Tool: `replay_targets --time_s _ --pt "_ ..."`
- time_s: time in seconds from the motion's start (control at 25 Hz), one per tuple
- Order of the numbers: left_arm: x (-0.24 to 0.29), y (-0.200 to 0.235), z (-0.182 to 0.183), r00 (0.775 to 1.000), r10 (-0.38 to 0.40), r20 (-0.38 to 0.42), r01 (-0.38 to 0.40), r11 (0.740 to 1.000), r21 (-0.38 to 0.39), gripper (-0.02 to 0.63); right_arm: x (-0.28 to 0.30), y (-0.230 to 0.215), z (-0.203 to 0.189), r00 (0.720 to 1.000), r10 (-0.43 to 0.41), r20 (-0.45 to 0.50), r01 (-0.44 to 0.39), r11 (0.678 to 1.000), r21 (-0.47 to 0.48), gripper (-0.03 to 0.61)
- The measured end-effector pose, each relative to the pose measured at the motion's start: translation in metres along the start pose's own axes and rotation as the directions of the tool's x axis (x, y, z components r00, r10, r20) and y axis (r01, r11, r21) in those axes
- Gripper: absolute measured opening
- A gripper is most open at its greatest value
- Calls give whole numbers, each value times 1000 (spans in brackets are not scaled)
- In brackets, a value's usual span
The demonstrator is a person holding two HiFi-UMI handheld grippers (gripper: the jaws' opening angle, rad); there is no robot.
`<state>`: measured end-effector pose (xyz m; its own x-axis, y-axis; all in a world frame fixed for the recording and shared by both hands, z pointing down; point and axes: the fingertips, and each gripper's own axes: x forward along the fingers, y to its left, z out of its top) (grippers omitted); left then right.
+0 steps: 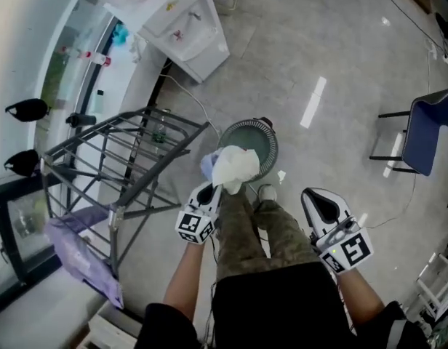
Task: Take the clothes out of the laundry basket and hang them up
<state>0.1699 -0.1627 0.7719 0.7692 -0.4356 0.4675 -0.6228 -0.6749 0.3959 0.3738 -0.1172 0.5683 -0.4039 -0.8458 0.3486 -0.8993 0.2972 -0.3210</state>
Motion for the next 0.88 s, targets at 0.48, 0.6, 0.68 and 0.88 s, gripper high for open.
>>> replay_targets --time_s 0.48,0.6,0.68,0.88 --pt "-215 -116 227 953 -60 297 -31 956 291 18 19 43 61 971 238 -38 -240 969 -65 35" --pt "-261 -131 260 920 -118 374 -12 944 329 19 34 69 75 945 317 -77 -323 942 -91 77" --pt "-282 -137 282 893 -163 420 0 932 362 20 48 85 82 928 357 -109 -369 921 -123 78" --pt "-342 -150 287 863 -281 420 85 900 428 20 69 152 46 867 465 -179 -454 886 96 126"
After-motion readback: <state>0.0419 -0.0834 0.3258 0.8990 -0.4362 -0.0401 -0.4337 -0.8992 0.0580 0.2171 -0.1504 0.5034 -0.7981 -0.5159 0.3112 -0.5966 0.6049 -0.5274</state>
